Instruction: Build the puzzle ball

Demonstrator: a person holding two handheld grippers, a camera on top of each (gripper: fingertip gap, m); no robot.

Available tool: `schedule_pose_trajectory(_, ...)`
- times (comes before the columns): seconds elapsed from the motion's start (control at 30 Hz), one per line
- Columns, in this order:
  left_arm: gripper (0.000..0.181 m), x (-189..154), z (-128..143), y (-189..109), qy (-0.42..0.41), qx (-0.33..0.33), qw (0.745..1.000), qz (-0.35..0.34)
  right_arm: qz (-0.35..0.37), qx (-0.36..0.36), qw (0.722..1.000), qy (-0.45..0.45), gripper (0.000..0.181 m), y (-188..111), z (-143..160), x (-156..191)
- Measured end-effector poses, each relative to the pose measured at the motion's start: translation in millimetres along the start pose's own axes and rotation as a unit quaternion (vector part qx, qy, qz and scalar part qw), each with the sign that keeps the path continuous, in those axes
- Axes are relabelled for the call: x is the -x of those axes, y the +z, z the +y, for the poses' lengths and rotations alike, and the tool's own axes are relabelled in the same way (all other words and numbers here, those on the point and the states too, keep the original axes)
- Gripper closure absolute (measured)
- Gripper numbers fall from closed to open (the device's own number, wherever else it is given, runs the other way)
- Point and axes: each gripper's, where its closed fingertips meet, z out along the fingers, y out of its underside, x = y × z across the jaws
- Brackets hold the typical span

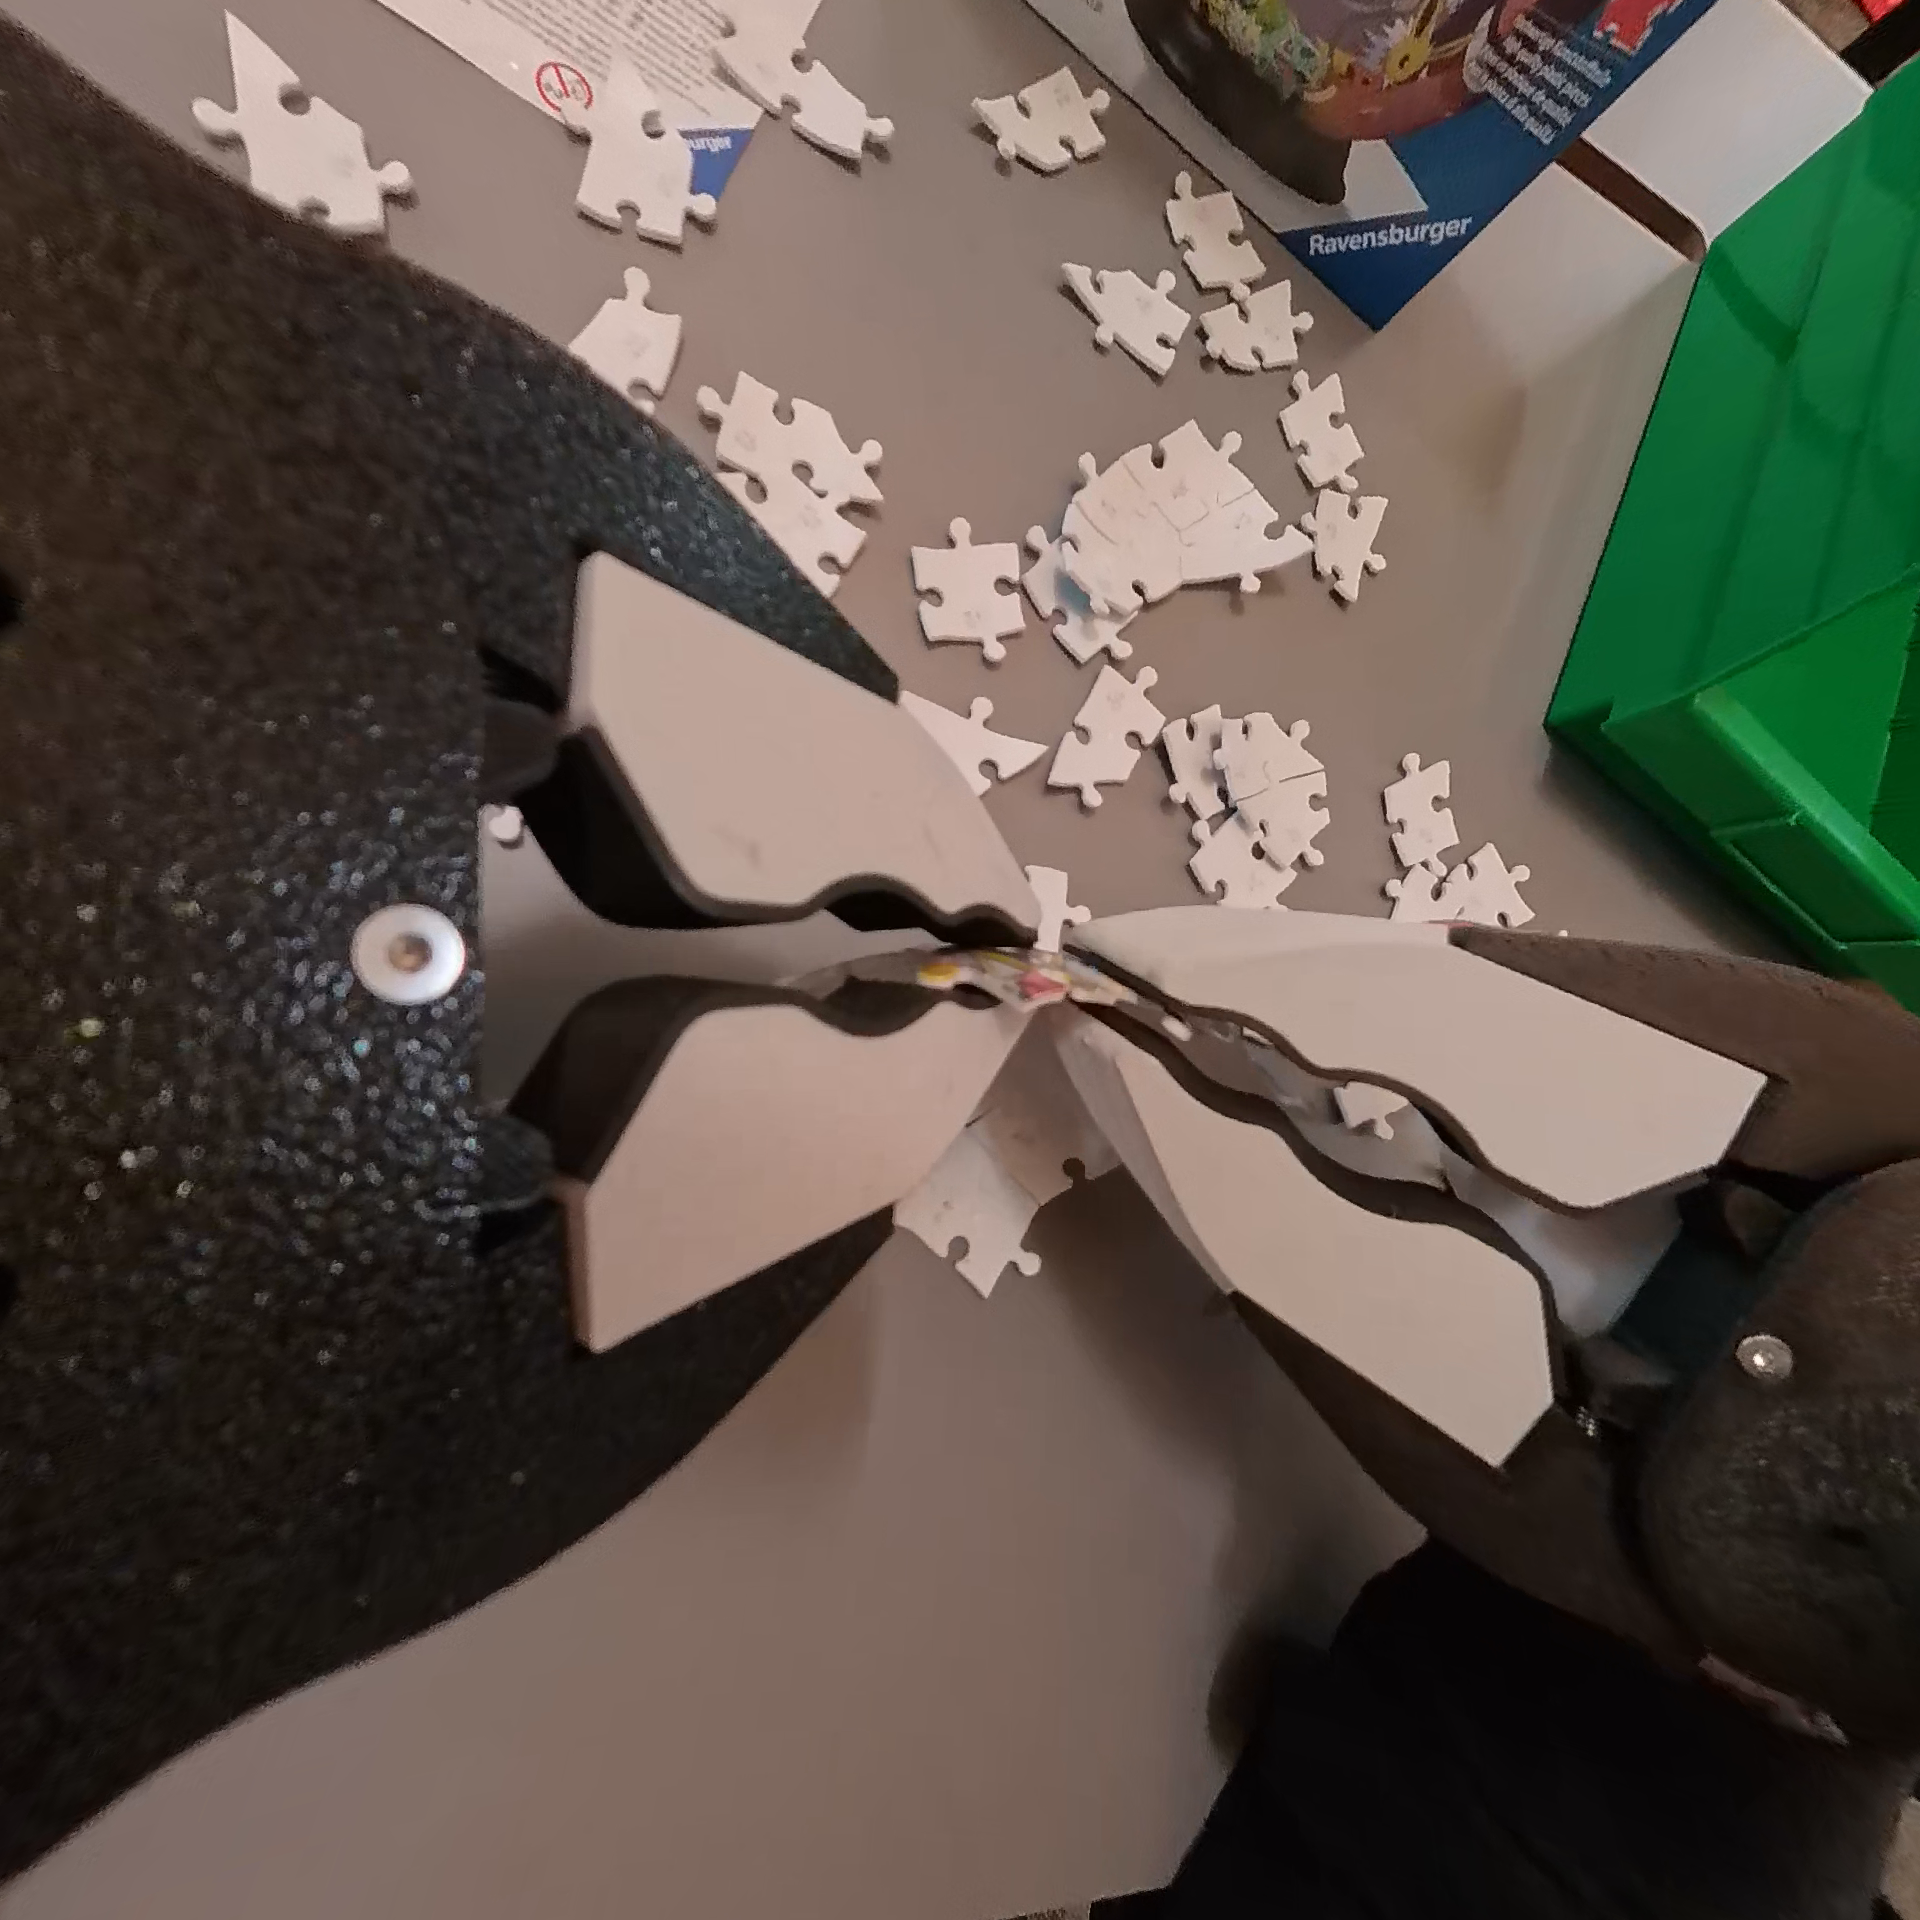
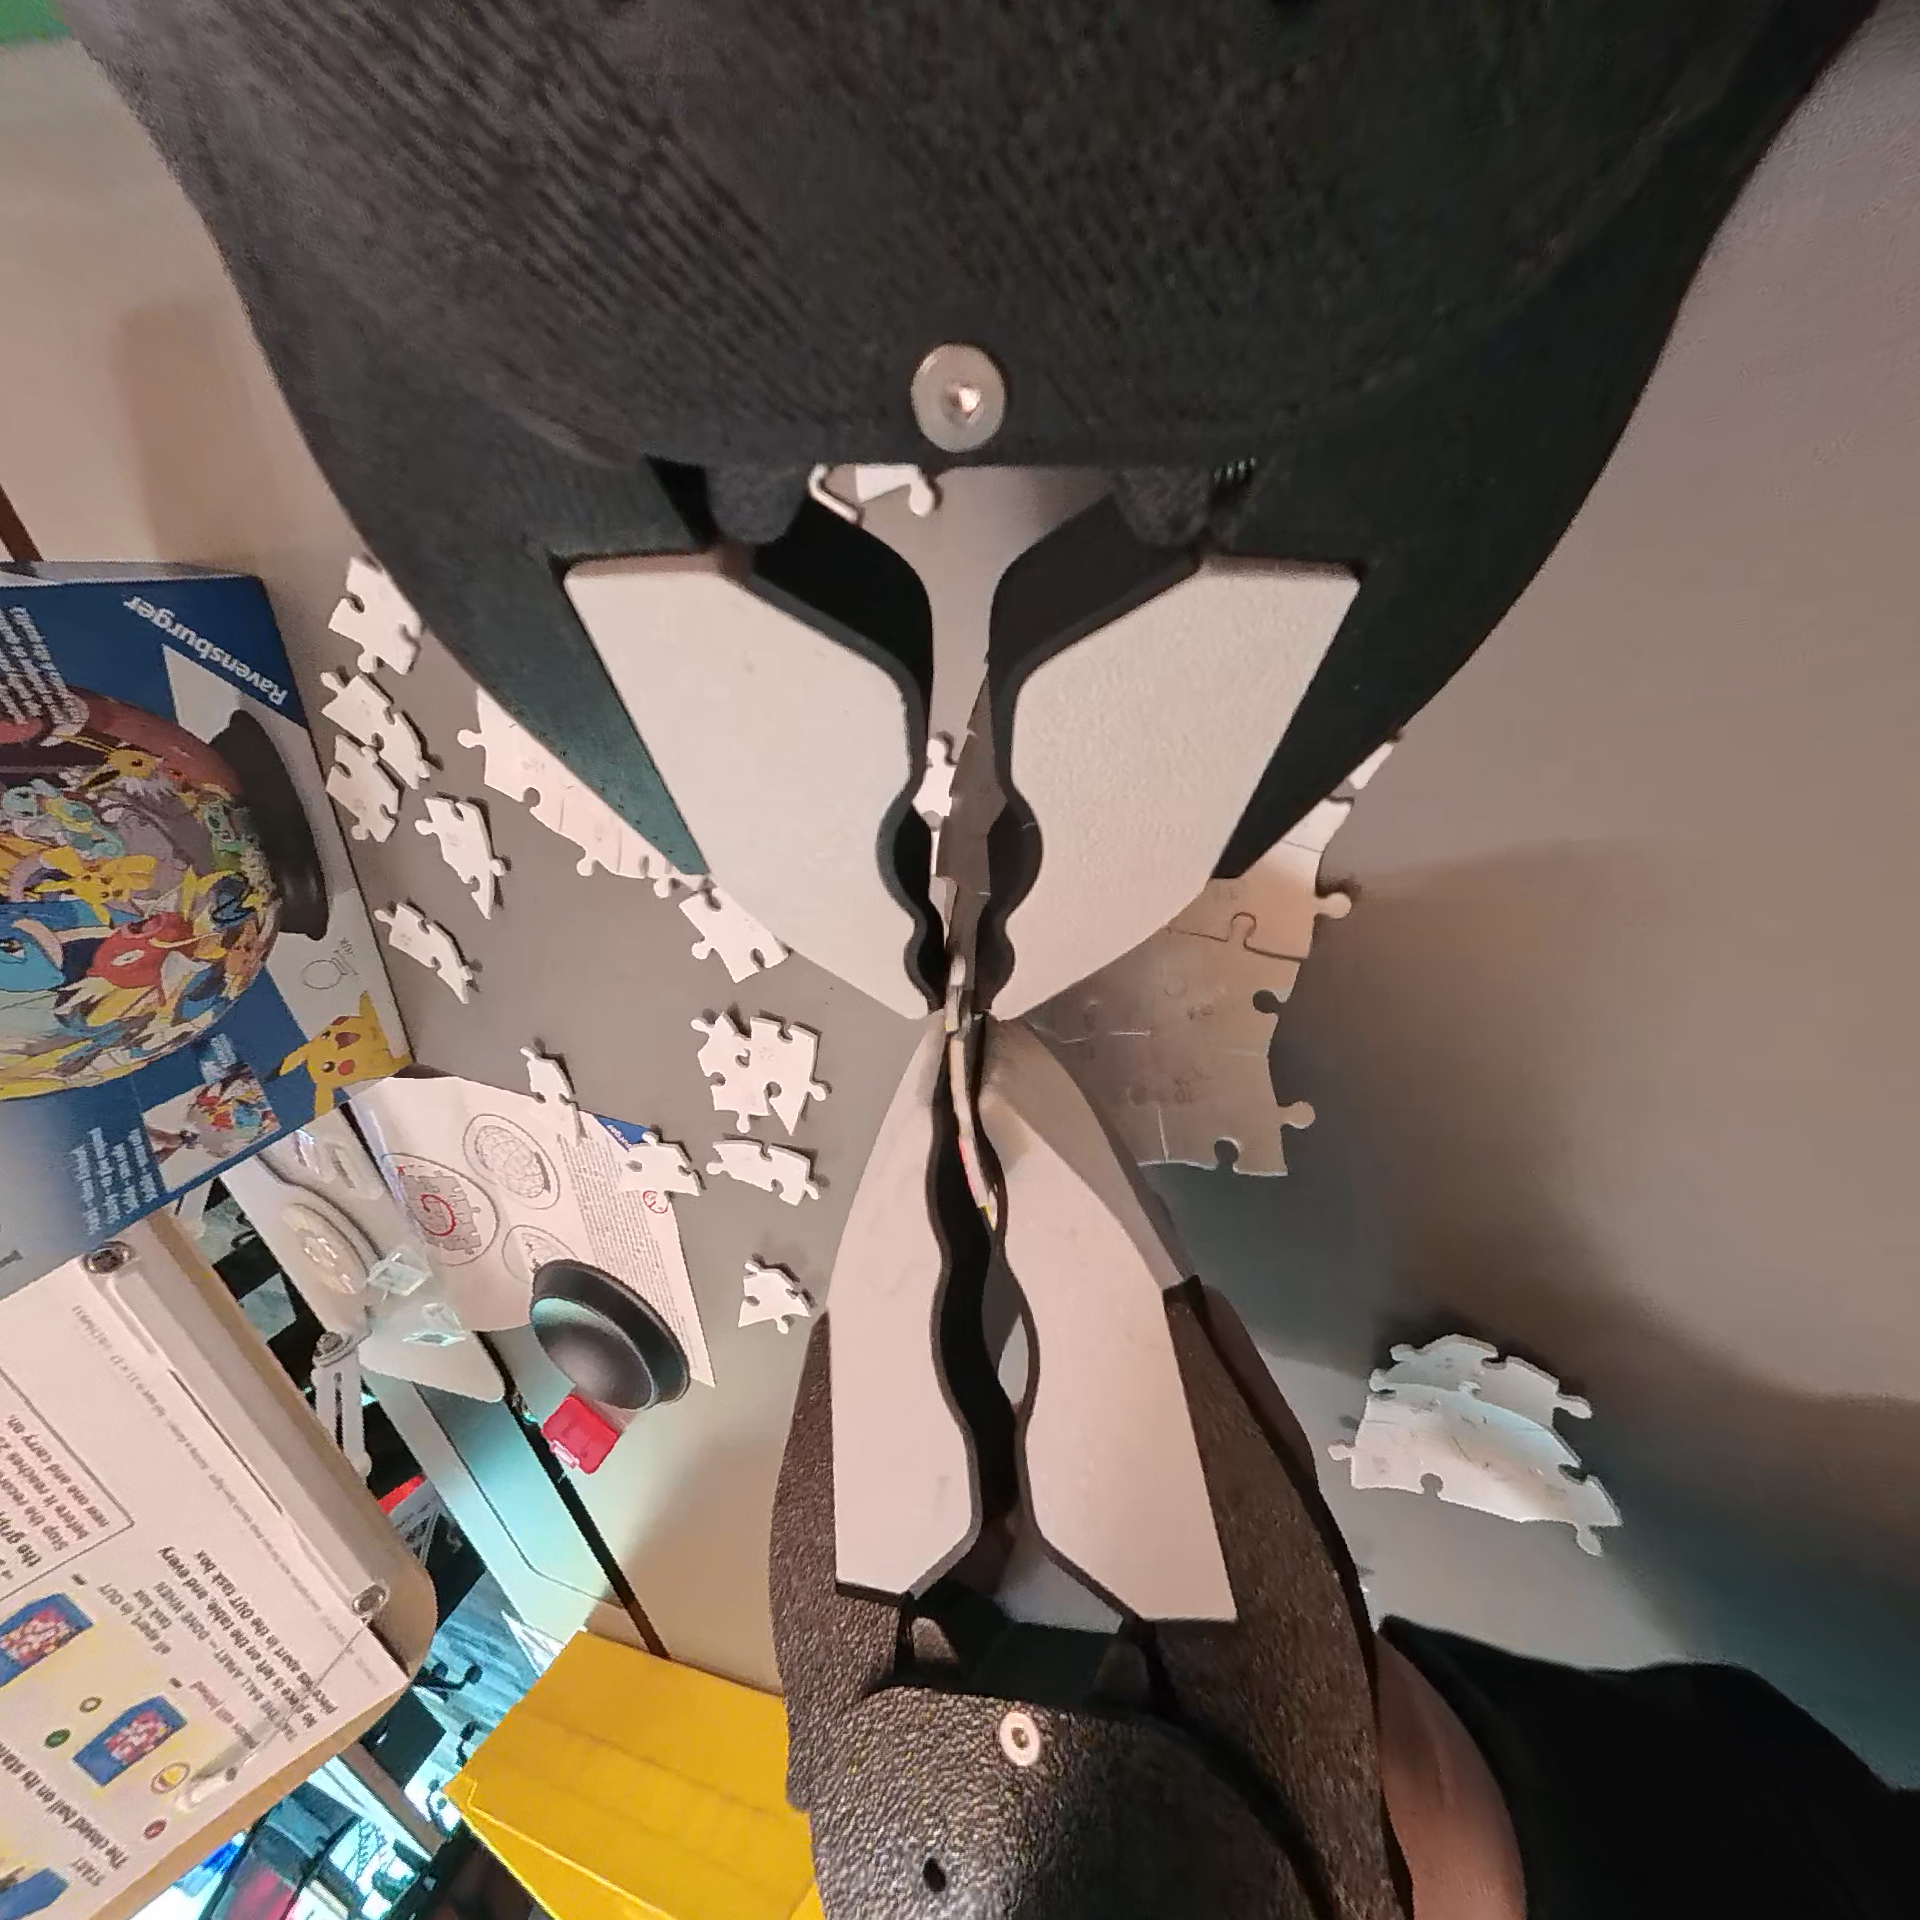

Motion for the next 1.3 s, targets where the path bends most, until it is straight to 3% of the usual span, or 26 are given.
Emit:
schedule_pose_trajectory(0.4,0.166,7,3,-9,-0.020,-0.003,1.000,-0.014,0.025,-0.001,1.000,0.016,0.176,-1,0,-9)
schedule_pose_trajectory(0.53,0.167,10,11,-7,-0.027,0.024,0.999,-0.023,0.026,-0.005,0.999,0.034,0.176,-2,2,-11)
schedule_pose_trajectory(0.67,0.179,13,13,-1,-0.038,0.034,0.998,-0.027,0.028,-0.003,0.998,0.061,0.176,-2,6,-14)
schedule_pose_trajectory(1.03,0.176,15,20,7,-0.067,0.045,0.997,-0.013,0.023,0.001,0.992,0.120,0.175,1,15,-16)
schedule_pose_trajectory(1.13,0.168,14,30,9,-0.073,0.071,0.995,-0.012,0.028,0.008,0.992,0.123,0.174,3,18,-17)
schedule_pose_trajectory(1.3,0.177,8,37,8,-0.121,0.063,0.991,-0.007,0.035,0.035,0.993,0.108,0.161,2,25,-18)
